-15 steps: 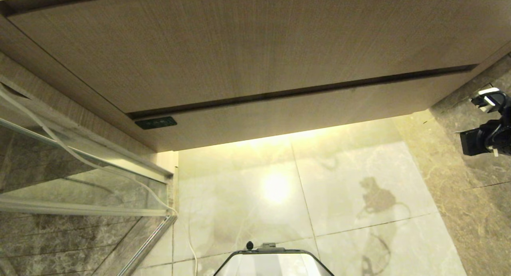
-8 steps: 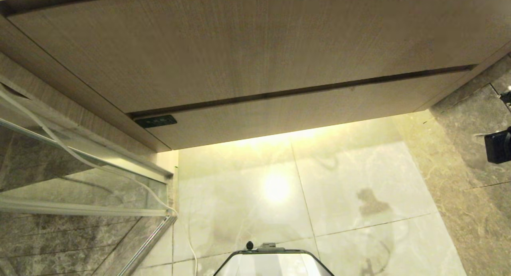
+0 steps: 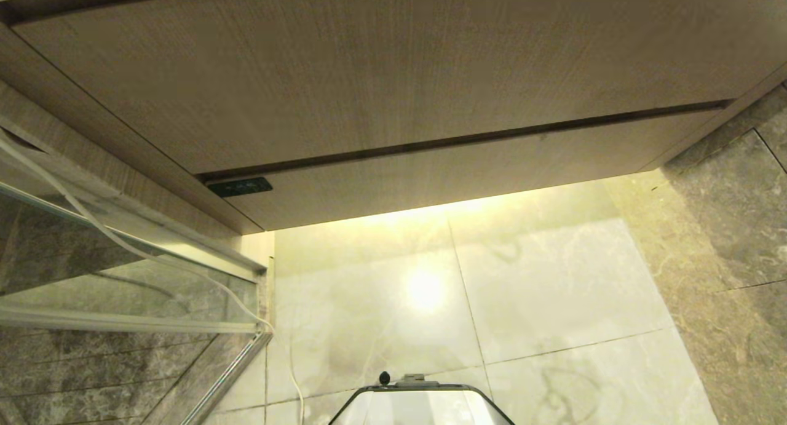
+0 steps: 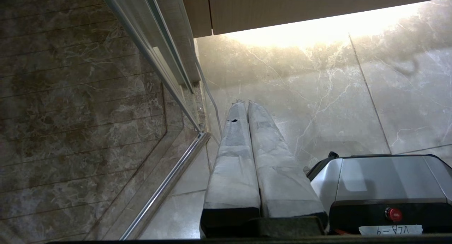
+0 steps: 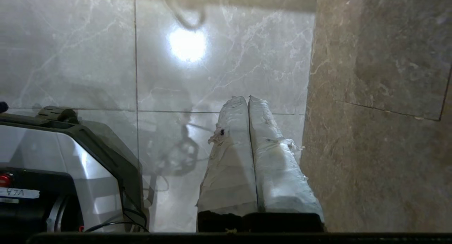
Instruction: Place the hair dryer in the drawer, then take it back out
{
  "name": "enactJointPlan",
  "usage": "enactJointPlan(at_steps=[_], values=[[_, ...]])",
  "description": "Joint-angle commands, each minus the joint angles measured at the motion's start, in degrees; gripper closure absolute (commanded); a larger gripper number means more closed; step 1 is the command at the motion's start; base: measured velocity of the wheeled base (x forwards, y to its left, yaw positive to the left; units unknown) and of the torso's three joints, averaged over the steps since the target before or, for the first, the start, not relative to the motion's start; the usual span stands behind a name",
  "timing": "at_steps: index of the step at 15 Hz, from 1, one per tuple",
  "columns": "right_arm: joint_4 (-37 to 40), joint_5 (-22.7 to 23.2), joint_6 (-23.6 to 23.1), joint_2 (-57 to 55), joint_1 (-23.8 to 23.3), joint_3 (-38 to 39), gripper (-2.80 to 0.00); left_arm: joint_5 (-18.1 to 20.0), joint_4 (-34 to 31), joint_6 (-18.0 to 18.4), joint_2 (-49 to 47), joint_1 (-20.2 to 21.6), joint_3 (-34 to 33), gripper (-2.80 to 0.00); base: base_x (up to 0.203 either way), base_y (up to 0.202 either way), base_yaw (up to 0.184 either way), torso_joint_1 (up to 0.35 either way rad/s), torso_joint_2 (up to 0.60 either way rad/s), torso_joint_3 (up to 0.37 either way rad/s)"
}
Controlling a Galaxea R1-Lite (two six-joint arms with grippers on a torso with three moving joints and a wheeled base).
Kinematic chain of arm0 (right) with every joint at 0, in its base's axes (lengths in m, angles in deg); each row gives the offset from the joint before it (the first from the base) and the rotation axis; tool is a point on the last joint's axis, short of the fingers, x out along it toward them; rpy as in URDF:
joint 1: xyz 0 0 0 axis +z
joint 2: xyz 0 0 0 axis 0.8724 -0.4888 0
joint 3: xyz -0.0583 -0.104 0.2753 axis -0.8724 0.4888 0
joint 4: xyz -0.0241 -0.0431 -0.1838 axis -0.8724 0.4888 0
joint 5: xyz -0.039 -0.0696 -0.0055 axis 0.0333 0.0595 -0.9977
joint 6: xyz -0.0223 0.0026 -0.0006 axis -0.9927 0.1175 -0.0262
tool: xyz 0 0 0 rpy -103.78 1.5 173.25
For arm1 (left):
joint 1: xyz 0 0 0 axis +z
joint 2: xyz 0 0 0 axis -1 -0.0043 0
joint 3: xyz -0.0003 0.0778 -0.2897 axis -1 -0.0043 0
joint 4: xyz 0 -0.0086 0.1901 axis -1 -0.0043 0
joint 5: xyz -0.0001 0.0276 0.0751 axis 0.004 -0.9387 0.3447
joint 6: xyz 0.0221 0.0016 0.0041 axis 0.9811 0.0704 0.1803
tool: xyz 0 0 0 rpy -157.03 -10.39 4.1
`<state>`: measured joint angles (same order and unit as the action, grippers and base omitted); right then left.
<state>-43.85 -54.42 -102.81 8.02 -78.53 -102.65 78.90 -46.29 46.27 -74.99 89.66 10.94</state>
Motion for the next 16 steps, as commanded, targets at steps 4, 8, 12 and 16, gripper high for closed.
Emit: enactJointPlan(at_steps=[4, 8, 12, 16], values=[[-3.2, -6.3, 10.9, 22.1, 11.2, 13.8, 0.00, 0.0, 0.0, 0.0, 0.0, 0.0, -0.1, 0.00, 0.000, 0.000, 0.000, 0.000, 0.00, 0.000], [-6.9, -17.3, 17.5, 48.5, 20.3, 29.1, 0.00, -0.1, 0.0, 0.0, 0.0, 0.0, -0.1, 0.00, 0.000, 0.000, 0.000, 0.000, 0.00, 0.000], [-15.7, -14.1, 18.5, 59.3, 22.9, 43.1, 0.00, -0.1, 0.0, 0.0, 0.0, 0.0, -0.1, 0.00, 0.000, 0.000, 0.000, 0.000, 0.00, 0.000], [-10.2, -11.7, 18.1, 60.8, 25.9, 43.1, 0.00, -0.1, 0.1, 0.0, 0.0, 0.0, 0.0, 0.00, 0.000, 0.000, 0.000, 0.000, 0.00, 0.000]])
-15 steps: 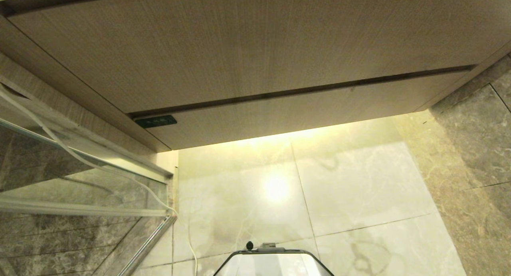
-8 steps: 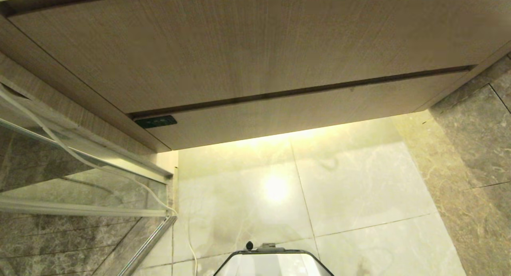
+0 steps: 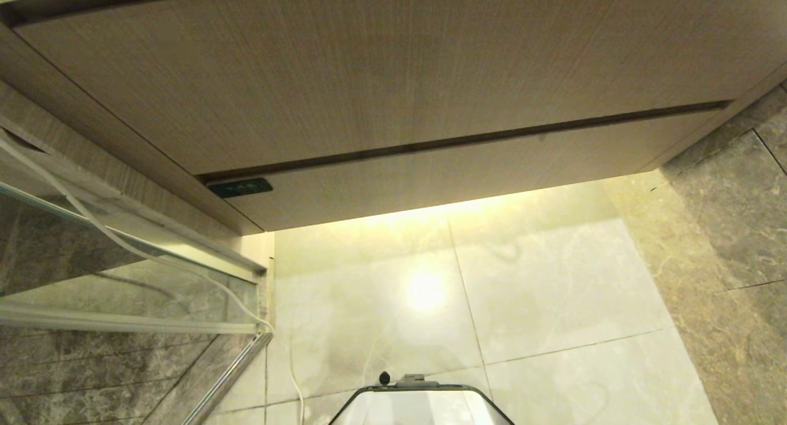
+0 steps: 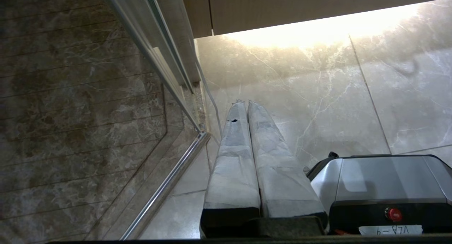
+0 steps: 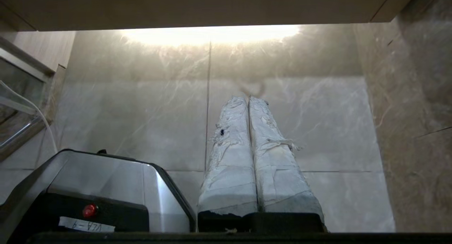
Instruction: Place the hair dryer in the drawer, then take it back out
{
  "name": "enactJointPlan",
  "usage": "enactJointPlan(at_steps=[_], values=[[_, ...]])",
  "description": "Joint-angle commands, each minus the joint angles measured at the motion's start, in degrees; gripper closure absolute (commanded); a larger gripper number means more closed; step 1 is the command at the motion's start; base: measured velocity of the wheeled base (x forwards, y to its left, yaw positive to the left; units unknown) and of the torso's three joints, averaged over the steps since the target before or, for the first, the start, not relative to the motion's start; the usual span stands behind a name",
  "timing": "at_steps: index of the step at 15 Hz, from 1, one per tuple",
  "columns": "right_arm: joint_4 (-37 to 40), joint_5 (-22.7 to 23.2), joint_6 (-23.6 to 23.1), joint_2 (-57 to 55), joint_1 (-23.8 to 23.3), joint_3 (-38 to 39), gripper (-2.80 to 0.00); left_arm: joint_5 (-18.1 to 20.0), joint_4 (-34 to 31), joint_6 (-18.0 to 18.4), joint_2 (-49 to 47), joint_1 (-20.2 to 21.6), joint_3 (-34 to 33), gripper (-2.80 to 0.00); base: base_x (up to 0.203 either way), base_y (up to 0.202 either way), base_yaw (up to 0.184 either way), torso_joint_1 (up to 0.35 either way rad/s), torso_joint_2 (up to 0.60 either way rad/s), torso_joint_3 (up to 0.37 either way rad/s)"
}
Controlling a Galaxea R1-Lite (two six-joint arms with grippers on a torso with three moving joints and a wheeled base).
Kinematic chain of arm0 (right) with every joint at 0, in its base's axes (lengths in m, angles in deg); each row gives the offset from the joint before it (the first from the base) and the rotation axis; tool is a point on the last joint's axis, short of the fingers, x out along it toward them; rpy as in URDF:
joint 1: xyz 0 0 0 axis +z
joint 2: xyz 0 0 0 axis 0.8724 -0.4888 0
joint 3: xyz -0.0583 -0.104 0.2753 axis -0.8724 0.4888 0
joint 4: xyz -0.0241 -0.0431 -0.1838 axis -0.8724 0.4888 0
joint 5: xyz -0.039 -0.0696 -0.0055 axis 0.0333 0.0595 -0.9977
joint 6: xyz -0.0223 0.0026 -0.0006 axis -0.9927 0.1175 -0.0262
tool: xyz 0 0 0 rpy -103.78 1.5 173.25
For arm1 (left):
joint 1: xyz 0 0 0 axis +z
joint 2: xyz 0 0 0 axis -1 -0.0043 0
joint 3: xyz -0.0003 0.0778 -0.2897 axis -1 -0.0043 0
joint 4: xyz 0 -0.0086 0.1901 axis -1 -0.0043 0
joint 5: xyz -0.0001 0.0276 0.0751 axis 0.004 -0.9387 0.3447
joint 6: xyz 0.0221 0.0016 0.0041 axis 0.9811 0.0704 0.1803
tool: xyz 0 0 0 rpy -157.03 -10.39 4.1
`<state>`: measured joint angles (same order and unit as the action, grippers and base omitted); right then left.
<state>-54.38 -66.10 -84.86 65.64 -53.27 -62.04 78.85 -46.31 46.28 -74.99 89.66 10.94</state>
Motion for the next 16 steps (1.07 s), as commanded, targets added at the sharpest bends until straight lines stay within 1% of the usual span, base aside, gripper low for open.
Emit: enactJointPlan(at_steps=[1, 5, 16], values=[[0.4, 0.0, 0.5, 3.2, 0.6, 2.5, 0.00, 0.0, 0.1, 0.0, 0.0, 0.0, -0.1, 0.00, 0.000, 0.000, 0.000, 0.000, 0.00, 0.000], [0.4, 0.0, 1.2, 3.2, 0.7, 2.5, 0.00, 0.1, 0.1, 0.1, 0.0, 0.0, 0.0, 0.00, 0.000, 0.000, 0.000, 0.000, 0.00, 0.000], [0.5, 0.1, 0.8, 3.2, 0.7, 2.5, 0.00, 0.0, 0.1, 0.1, 0.0, 0.0, -0.1, 0.00, 0.000, 0.000, 0.000, 0.000, 0.00, 0.000]])
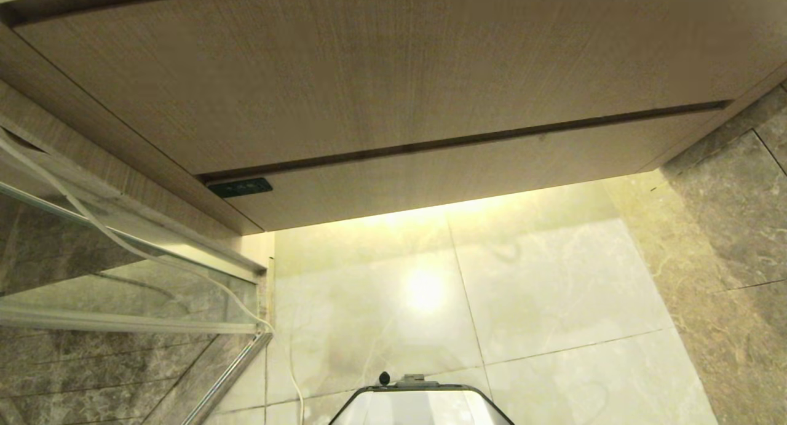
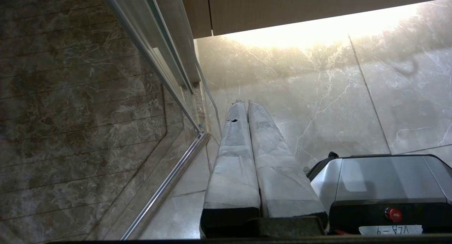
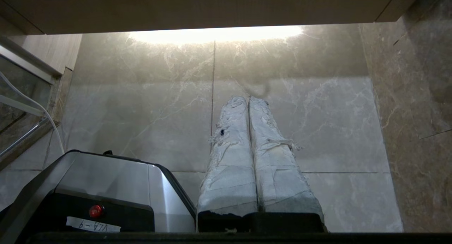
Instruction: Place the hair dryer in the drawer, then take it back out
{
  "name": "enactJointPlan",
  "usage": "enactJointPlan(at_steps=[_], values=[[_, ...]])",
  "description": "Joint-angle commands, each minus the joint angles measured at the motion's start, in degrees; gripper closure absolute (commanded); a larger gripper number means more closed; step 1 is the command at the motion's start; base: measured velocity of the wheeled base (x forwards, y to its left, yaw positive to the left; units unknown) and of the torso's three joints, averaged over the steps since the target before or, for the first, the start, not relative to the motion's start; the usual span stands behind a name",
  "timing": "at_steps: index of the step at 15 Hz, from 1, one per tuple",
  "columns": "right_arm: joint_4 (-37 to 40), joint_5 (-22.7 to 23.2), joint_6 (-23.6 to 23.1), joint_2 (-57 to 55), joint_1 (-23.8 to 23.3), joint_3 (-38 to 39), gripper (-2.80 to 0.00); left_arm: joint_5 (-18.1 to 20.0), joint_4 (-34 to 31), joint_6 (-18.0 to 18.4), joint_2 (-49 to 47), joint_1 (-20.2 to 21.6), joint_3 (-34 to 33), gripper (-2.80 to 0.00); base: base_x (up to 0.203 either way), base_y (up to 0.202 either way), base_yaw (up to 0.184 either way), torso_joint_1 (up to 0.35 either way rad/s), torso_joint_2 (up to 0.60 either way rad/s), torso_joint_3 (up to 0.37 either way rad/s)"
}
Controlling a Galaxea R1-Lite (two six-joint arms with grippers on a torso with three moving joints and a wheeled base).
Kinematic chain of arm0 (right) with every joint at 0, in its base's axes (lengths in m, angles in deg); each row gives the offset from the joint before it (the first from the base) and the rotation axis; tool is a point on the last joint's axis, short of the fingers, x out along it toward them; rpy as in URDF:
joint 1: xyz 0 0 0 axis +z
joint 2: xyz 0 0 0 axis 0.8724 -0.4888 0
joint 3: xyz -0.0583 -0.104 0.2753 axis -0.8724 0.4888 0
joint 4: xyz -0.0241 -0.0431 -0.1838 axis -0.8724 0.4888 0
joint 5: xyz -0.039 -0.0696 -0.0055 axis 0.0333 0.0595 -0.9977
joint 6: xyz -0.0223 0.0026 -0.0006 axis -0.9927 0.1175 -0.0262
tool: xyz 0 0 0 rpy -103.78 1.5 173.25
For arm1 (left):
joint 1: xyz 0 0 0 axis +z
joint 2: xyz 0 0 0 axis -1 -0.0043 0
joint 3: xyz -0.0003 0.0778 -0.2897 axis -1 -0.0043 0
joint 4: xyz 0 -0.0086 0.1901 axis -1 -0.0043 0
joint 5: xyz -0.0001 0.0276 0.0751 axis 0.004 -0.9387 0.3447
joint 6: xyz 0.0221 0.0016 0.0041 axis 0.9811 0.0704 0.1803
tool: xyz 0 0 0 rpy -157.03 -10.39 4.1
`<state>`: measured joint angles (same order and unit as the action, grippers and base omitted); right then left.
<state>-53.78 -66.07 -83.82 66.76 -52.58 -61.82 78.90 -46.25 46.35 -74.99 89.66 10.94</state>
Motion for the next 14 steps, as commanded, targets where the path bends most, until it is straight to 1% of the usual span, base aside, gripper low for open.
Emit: enactJointPlan(at_steps=[1, 14], values=[[-0.2, 0.0, -0.2, 2.1, 0.0, 2.3, 0.00, -0.1, -0.1, 0.0, 0.0, 0.0, -0.1, 0.00, 0.000, 0.000, 0.000, 0.000, 0.00, 0.000], [-0.2, 0.2, -0.5, 2.1, 0.1, 2.3, 0.00, -0.1, 0.0, 0.0, 0.0, 0.0, -0.1, 0.00, 0.000, 0.000, 0.000, 0.000, 0.00, 0.000]])
